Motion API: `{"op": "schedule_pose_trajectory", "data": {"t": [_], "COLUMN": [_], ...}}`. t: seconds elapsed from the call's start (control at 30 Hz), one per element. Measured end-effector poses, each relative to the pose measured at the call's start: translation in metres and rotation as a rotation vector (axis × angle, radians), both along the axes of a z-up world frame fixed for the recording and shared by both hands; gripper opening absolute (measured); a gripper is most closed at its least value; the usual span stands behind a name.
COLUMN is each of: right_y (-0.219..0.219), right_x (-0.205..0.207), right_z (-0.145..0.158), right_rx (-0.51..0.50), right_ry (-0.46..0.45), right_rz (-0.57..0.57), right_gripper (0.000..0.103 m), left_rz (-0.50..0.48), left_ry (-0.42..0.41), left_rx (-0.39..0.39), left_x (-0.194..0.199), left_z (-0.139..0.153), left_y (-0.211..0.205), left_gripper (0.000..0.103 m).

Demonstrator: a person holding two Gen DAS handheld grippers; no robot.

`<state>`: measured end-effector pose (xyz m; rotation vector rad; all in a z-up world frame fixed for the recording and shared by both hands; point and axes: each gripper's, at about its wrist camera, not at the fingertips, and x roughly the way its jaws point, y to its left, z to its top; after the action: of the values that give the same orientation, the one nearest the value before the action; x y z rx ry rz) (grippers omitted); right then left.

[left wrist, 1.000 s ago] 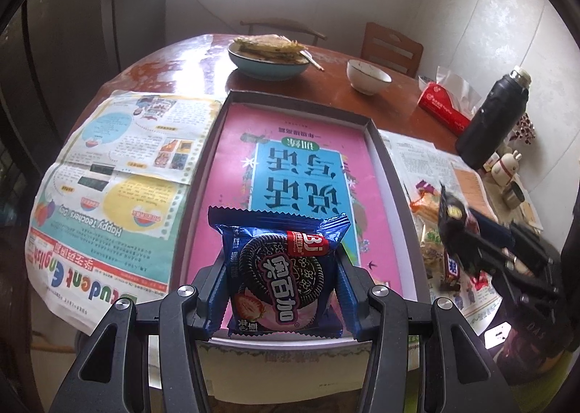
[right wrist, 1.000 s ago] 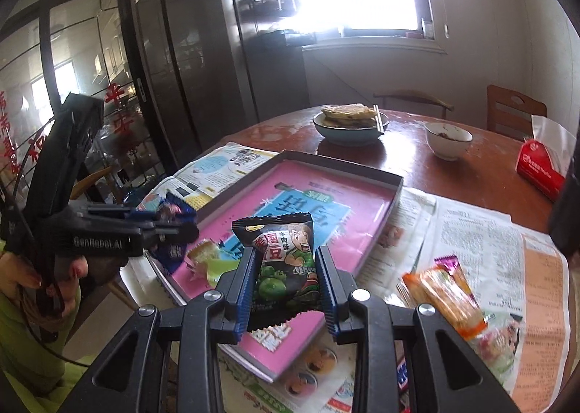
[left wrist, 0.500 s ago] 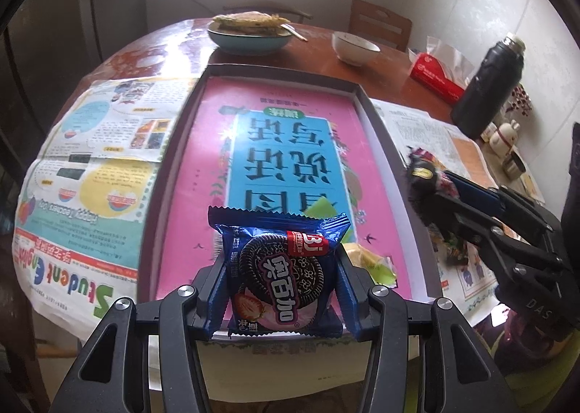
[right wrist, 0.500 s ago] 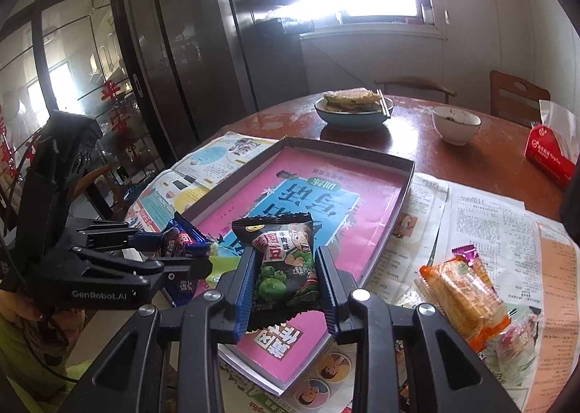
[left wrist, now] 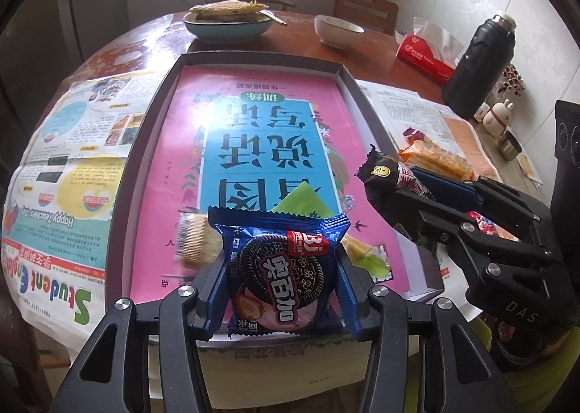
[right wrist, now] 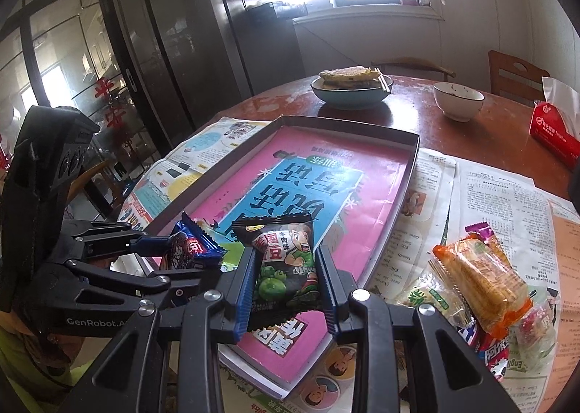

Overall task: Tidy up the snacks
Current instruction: 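Carry the blue cookie pack and green pea bag over the pink tray, then lower the green pea bag into the tray and open the right gripper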

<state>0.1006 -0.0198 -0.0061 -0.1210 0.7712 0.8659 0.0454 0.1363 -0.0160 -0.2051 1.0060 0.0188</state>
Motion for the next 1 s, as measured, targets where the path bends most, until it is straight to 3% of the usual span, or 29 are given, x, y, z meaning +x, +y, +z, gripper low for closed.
{"op": "schedule_pose_trajectory", "data": {"t": [1.0], "right_y": [0.028], "right_x": [0.014], "right_z": [-0.024], "right_rx": [-0.022], "right_ry": [0.065], "right_rz": [-0.008], "right_gripper": [0.033], "left_rz": [-0.011], "left_ry": [0.020], "left_rx": [-0.003], "left_x": [0.005], "left_z": [-0.011], "left_y": [0.010], "left_gripper": [0.053]}}
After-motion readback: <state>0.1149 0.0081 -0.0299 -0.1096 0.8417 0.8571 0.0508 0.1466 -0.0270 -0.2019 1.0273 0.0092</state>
